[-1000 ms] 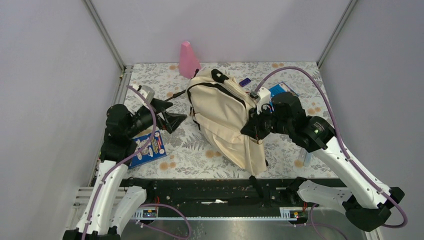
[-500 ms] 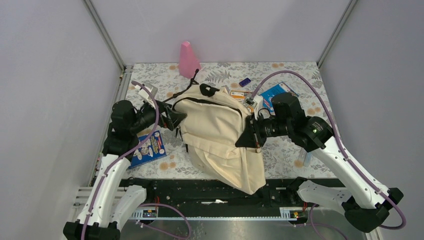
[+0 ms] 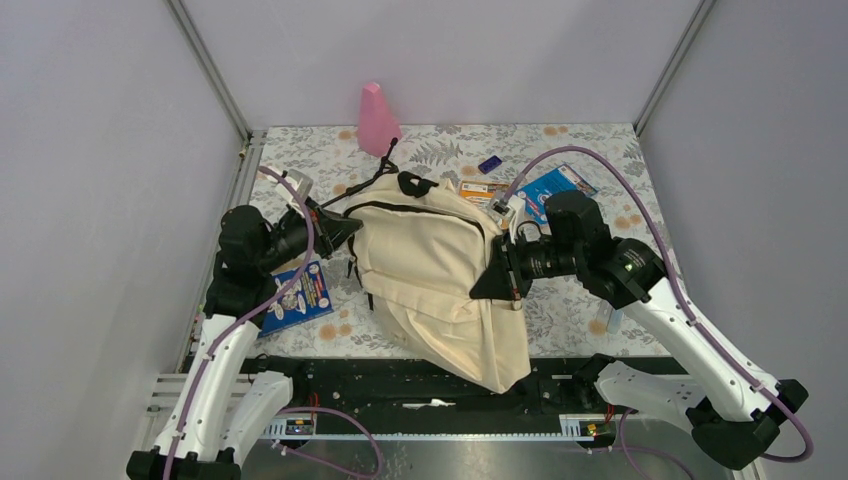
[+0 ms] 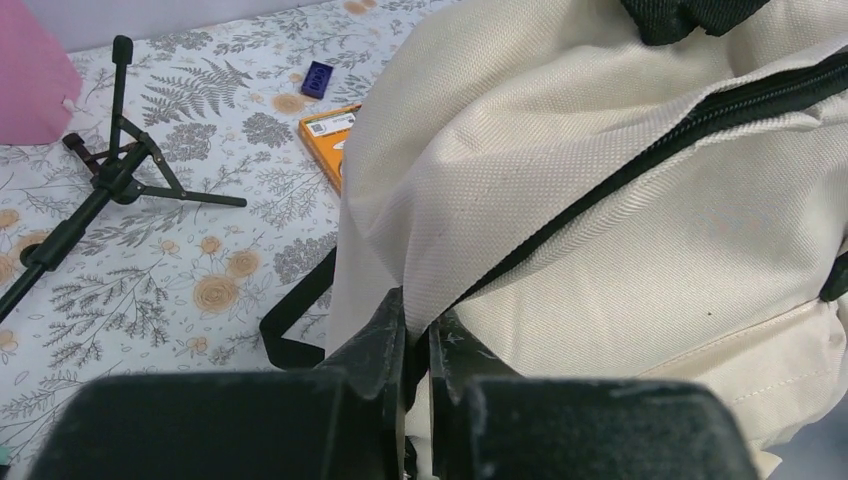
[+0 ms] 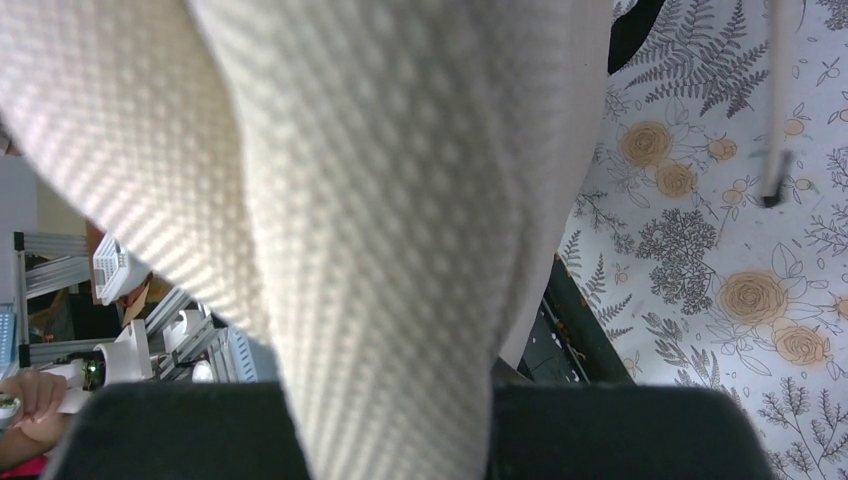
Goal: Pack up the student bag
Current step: Place the student bag at the center of the board.
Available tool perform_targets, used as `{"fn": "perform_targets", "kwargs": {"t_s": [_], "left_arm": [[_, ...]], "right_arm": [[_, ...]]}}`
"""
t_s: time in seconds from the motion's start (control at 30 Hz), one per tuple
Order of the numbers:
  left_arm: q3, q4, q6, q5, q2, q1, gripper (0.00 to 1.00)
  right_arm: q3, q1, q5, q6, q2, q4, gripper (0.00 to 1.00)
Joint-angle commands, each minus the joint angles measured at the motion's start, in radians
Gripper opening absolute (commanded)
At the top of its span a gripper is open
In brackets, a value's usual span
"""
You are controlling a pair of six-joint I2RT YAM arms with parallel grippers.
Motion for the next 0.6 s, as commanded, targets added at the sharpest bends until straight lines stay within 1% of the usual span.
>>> {"fn": "perform_targets", "kwargs": {"t_s": [0.0, 0.07, 0.1, 0.13, 0.2, 0.27, 0.33, 0.37, 0.4, 0.47, 0.57], "left_arm": [[-0.005, 0.081, -0.010, 0.042, -0.014, 0.005, 0.00], [-0.007, 0.086, -0.023, 0.049, -0.012, 0.005, 0.00], [-0.005, 0.079, -0.027, 0.044, -0.006, 0.005, 0.00], [0.001, 0.063, -0.026, 0.030, 0.003, 0.005, 0.00], [0.021, 0.019, -0.024, -0.038, 0.033, 0.005, 0.00], [0.043, -0.021, -0.041, -0.110, 0.062, 0.005, 0.00], [0.057, -0.025, -0.094, -0.167, 0.097, 0.005, 0.00], [0.062, -0.025, -0.125, -0.184, 0.116, 0.005, 0.00], [0.070, -0.025, -0.149, -0.197, 0.134, 0.005, 0.00], [0.076, -0.020, -0.188, -0.226, 0.177, 0.005, 0.00], [0.088, -0.026, -0.226, -0.291, 0.238, 0.005, 0.00]], "right_arm": [[-0.004, -0.005, 0.042, 0.041, -0.028, 0.107, 0.00], [-0.020, -0.008, 0.127, 0.068, -0.016, 0.108, 0.09], [-0.030, -0.011, 0.188, 0.083, -0.008, 0.109, 0.16], [-0.038, -0.014, 0.271, 0.099, 0.005, 0.109, 0.26], [-0.061, -0.015, 0.435, 0.133, 0.028, 0.109, 0.42], [-0.081, -0.015, 0.591, 0.146, 0.056, 0.110, 0.53], [-0.096, -0.015, 0.732, 0.145, 0.085, 0.115, 0.70], [-0.102, -0.015, 0.780, 0.142, 0.098, 0.116, 0.76], [-0.109, -0.015, 0.815, 0.138, 0.105, 0.123, 0.80], [-0.128, -0.015, 0.856, 0.142, 0.106, 0.139, 0.86], [-0.167, -0.015, 0.886, 0.139, 0.068, 0.174, 0.89]]}}
